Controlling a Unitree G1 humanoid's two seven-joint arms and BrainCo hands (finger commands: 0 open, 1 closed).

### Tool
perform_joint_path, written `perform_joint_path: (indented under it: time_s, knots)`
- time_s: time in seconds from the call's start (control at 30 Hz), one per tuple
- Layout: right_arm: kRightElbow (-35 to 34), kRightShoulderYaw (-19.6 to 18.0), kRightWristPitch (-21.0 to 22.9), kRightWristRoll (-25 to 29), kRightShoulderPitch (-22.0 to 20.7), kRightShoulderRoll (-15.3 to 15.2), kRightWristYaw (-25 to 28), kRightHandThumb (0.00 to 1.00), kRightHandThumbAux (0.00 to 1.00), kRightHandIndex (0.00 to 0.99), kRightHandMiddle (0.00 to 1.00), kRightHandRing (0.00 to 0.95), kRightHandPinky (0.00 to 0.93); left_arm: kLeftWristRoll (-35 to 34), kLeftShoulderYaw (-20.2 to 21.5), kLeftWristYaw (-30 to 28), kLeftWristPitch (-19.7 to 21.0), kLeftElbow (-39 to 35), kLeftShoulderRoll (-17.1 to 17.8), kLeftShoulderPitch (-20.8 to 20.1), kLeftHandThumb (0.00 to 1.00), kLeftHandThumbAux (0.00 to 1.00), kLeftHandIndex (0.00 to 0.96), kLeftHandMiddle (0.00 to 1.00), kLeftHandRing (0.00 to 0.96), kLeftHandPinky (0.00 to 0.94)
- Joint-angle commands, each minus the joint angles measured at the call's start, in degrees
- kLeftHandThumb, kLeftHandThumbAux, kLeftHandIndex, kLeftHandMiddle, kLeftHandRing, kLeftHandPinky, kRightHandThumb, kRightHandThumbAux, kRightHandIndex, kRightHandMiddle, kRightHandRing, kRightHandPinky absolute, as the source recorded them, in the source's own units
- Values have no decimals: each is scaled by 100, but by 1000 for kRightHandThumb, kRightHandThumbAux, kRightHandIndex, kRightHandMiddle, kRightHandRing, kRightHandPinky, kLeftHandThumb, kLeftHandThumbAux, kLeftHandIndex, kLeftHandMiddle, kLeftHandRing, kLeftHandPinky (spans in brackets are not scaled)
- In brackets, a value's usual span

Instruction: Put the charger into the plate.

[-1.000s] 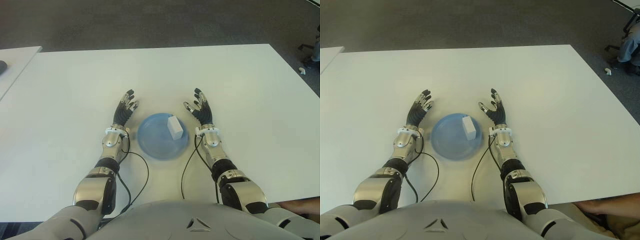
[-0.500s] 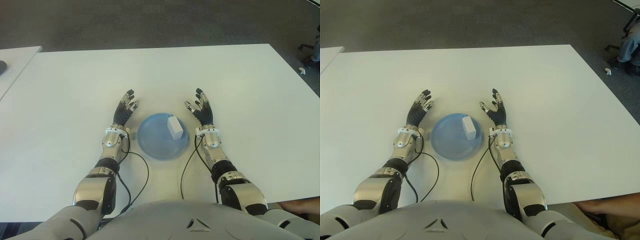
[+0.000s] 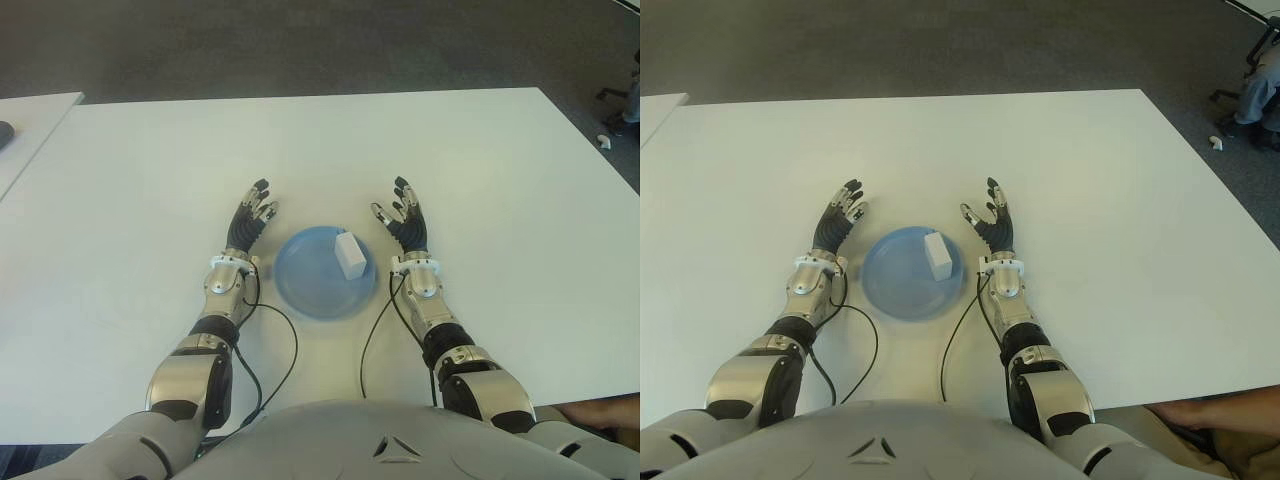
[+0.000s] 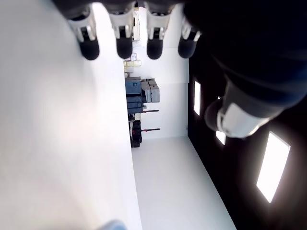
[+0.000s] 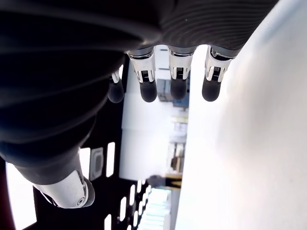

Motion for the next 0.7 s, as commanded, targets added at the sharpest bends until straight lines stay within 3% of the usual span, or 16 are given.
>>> perform_joint_path:
  time_s: [0.03, 0.7]
  knots:
    - [391, 48, 411, -78, 711, 45, -49, 9, 707, 9, 1, 0, 30, 34, -36, -79, 420, 469, -72, 475, 0, 577, 0, 0, 0, 0]
    - [284, 70, 449, -30, 774, 78, -71, 39, 710, 18, 6, 1, 38, 13, -21, -127, 360, 492, -96, 452, 0, 581, 0, 0, 0, 0]
